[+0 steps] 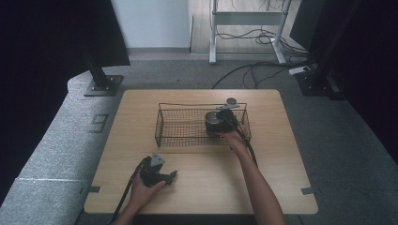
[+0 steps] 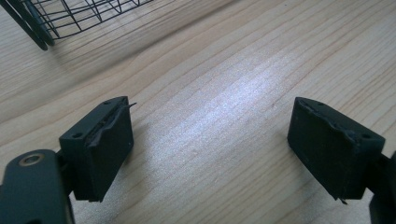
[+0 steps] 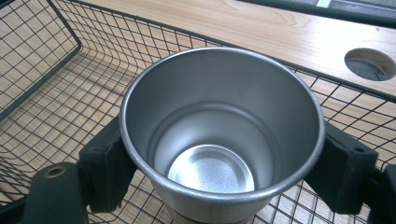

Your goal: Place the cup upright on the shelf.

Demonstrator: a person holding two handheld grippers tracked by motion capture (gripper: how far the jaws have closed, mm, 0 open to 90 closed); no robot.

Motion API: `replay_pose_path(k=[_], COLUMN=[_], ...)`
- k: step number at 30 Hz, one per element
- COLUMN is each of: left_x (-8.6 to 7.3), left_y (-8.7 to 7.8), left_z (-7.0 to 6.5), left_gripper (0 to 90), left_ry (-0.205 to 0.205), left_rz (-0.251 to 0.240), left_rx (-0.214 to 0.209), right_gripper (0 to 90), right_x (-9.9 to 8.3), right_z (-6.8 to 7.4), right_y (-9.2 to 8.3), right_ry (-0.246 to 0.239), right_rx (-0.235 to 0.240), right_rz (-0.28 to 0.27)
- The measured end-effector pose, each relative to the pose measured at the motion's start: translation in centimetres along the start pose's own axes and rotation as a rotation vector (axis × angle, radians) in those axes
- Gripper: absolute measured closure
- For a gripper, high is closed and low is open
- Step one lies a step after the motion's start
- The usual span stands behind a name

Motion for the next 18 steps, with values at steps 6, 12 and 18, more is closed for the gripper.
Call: replay_pose_path(k=[6, 12, 18], left_x=[0.00, 0.00, 0.00], left_y=[0.00, 0.00, 0.00], left_z=[0.00, 0.00, 0.00], left_gripper=[14.2, 14.2, 14.2], left_ry=[0.000, 0.000, 0.000], left_rz=[0.000, 0.000, 0.000], left_rx=[0.001, 0.000, 0.000], right_gripper=[18.4, 18.4, 18.3], right_x=[0.02, -0.01, -0.15], right_z=[0.10, 0.26, 0.27], right_y=[0.08, 0.23, 0.58], right_ry=[-0.017, -0.029, -0.039], right_rx=[-0.020, -0.033, -0.050], right_rz=[0.008, 0.019, 0.041])
Point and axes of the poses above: each handheld gripper's, and its own axes: y roughly forward along the jaws, x roughly out of its top, z roughly to its left, the point moved 5 cm from there along y, roughly forward along the jaws, and after that the axes turned 12 degrees about z, right-handed, at the moved point
